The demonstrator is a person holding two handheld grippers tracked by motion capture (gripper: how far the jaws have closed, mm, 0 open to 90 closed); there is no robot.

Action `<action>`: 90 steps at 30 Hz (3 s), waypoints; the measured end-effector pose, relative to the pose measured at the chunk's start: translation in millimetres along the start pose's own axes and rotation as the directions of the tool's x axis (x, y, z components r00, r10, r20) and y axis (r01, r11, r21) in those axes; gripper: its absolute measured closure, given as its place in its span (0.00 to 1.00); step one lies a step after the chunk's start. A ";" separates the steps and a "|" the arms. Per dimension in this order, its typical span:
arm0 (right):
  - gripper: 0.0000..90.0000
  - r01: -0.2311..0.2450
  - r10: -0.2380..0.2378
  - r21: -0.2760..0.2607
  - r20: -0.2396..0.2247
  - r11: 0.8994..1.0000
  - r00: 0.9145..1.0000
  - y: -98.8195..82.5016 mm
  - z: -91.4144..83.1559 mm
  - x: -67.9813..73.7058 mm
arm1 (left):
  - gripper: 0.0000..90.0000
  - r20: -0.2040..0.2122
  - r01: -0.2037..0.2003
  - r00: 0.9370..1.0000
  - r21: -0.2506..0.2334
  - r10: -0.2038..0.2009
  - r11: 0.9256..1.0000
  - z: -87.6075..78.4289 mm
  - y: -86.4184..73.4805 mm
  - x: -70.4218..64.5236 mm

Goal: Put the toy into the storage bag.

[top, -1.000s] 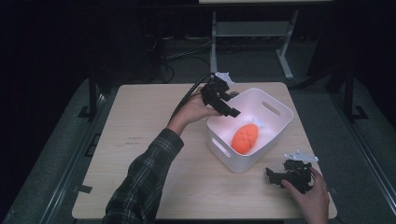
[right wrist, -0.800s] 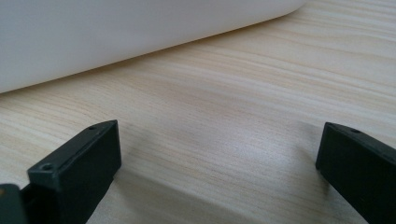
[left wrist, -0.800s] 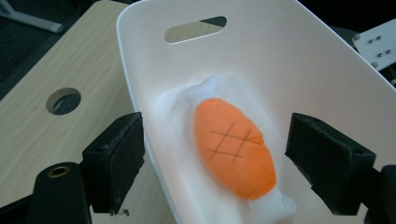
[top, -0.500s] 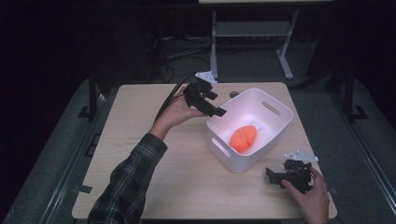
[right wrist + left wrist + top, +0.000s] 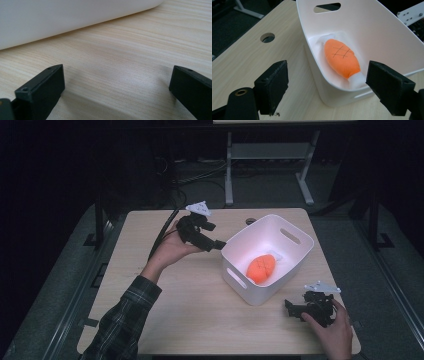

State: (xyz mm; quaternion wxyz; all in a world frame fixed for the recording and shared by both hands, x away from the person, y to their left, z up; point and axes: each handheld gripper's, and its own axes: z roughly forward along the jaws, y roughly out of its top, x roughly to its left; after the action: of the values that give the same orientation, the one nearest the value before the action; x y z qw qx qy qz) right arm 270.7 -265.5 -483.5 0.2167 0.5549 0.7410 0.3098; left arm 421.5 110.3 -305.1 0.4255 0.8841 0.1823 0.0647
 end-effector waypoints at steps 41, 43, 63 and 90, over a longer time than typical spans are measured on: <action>0.00 -0.002 0.002 0.002 -0.001 1.000 1.000 0.0 -0.1 0.2 | 0.18 -0.154 0.089 0.984 -0.038 -0.093 0.995 -65.3 -133.2 -43.0; 0.00 -0.002 0.002 0.002 -0.001 1.000 1.000 0.0 -0.1 0.2 | 0.18 -0.162 0.095 0.982 -0.037 -0.100 0.995 -66.2 -140.0 -46.1; 0.00 -0.002 0.002 0.002 0.000 1.000 1.000 0.0 -0.1 0.2 | 0.18 -0.244 0.146 0.958 -0.032 -0.149 0.989 -74.5 -199.3 -65.3; 0.00 -0.002 0.002 0.002 -0.001 1.000 1.000 0.0 -0.1 0.2 | 0.18 -0.284 0.196 0.943 0.061 -0.171 0.979 -59.7 -241.1 -82.1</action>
State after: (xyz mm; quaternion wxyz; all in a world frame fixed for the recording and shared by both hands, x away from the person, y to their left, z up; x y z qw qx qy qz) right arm 270.6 -265.4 -483.5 0.2157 0.5557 0.7408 0.3096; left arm 265.0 260.6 -451.3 0.3605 0.8633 0.3242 0.1400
